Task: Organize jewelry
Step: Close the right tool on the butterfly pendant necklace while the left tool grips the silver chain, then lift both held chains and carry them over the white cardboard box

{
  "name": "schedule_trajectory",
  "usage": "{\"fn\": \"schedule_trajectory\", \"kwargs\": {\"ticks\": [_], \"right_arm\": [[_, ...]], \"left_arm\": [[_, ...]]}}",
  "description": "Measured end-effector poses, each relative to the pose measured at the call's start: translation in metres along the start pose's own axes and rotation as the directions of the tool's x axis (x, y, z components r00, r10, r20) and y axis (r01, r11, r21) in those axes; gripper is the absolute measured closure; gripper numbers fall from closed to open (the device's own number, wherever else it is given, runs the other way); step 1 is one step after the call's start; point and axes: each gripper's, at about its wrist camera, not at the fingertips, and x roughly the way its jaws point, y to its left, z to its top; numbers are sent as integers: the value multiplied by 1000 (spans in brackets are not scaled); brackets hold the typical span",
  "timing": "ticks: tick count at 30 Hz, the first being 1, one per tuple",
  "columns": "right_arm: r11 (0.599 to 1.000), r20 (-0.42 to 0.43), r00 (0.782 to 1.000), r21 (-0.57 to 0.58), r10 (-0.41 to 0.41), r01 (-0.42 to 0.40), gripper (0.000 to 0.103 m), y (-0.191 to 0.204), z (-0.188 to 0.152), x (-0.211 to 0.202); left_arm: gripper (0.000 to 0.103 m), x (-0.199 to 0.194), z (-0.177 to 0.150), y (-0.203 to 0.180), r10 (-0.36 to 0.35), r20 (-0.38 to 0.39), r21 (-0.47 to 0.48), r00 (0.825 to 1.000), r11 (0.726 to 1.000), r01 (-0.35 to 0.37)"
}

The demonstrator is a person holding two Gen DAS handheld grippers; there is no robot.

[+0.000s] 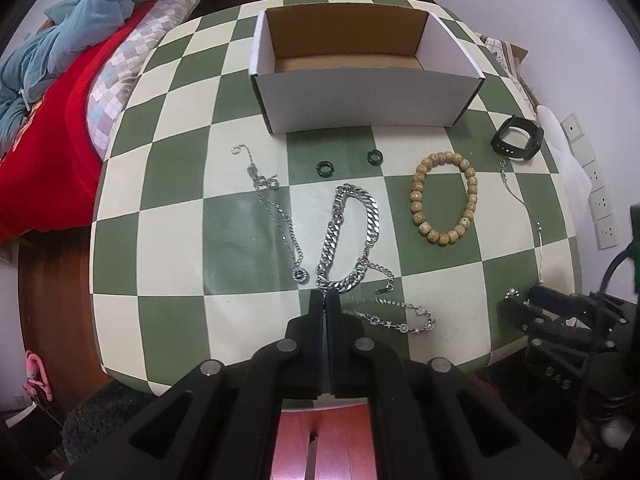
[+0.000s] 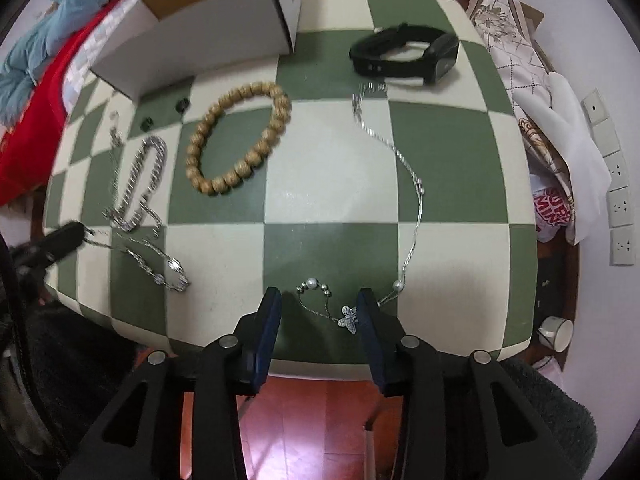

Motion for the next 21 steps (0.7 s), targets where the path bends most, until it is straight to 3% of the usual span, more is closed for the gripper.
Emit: {"fn": "schedule_trajectory", "kwargs": {"ticks": [3,4,6,9,12,16,21], "right_arm": [[997,7,998,-39,-63,64,63,8,-1,3],[994,18,995,-53,-94,95,68,12,-4,3],[992,48,994,-68,-99,102,96,17,-8,2],[994,59,993,-38,-100,102,100,12,-8,1],[998,68,997,49,-32,28,100,-7,-5,-4],[988,146,989,147,26,-47,100,-32,-2,-32],[984,238,971,162,40,-80,100,-38,7,-73]], "left_arm": [[103,-2,0,4,-8,1,-11,1000,1000,8],[103,-4,1,4,-9,4,-12,1000,1000,9],[103,-6,0,5,-6,10,-11,1000,1000,6],[103,-8,0,4,-4,15,-6,1000,1000,5],[103,-14,1,2,-4,28,3,1000,1000,3],[103,-21,5,2,-14,42,0,999,1000,14],[103,-35,12,-1,-26,69,2,997,1000,26]]}}
